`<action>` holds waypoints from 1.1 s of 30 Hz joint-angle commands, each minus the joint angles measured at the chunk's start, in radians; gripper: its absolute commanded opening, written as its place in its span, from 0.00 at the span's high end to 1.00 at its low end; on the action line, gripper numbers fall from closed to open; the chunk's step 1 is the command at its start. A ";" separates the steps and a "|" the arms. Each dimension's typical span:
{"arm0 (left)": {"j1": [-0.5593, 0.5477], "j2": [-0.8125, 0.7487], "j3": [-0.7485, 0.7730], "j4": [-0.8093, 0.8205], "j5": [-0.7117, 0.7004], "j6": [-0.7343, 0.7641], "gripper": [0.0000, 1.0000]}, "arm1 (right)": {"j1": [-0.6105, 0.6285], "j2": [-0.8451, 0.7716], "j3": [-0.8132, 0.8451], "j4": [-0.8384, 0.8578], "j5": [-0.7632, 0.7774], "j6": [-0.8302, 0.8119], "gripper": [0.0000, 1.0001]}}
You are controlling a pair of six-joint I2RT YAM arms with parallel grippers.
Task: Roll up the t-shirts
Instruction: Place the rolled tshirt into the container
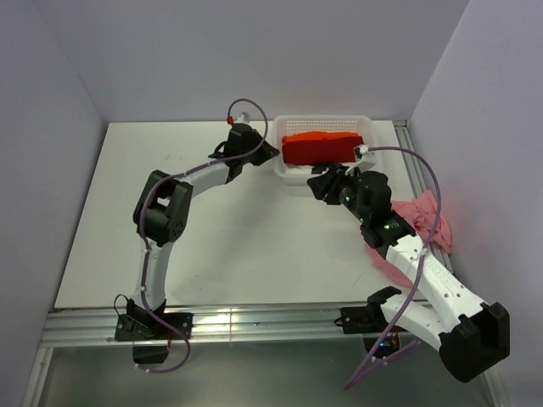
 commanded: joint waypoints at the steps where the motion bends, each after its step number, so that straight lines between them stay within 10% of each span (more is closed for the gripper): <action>1: -0.051 0.101 0.131 0.010 -0.067 -0.039 1.00 | -0.019 -0.032 0.000 0.004 0.008 0.007 0.52; 9: -0.146 0.325 0.414 0.099 -0.156 -0.178 0.93 | -0.034 -0.086 0.001 -0.050 0.020 0.002 0.51; 10: -0.161 0.333 0.455 0.103 -0.153 -0.183 0.67 | -0.036 -0.089 0.004 -0.061 0.022 -0.002 0.50; 13: -0.177 0.313 0.480 0.074 -0.143 -0.154 0.36 | -0.045 -0.112 0.012 -0.087 0.025 -0.008 0.49; 20: -0.157 0.056 0.265 0.032 -0.185 -0.042 0.03 | -0.059 -0.166 0.021 -0.120 0.020 -0.016 0.42; 33: -0.126 -0.625 -0.288 -0.082 -0.254 0.140 0.01 | -0.062 -0.224 0.126 -0.225 0.034 -0.047 0.29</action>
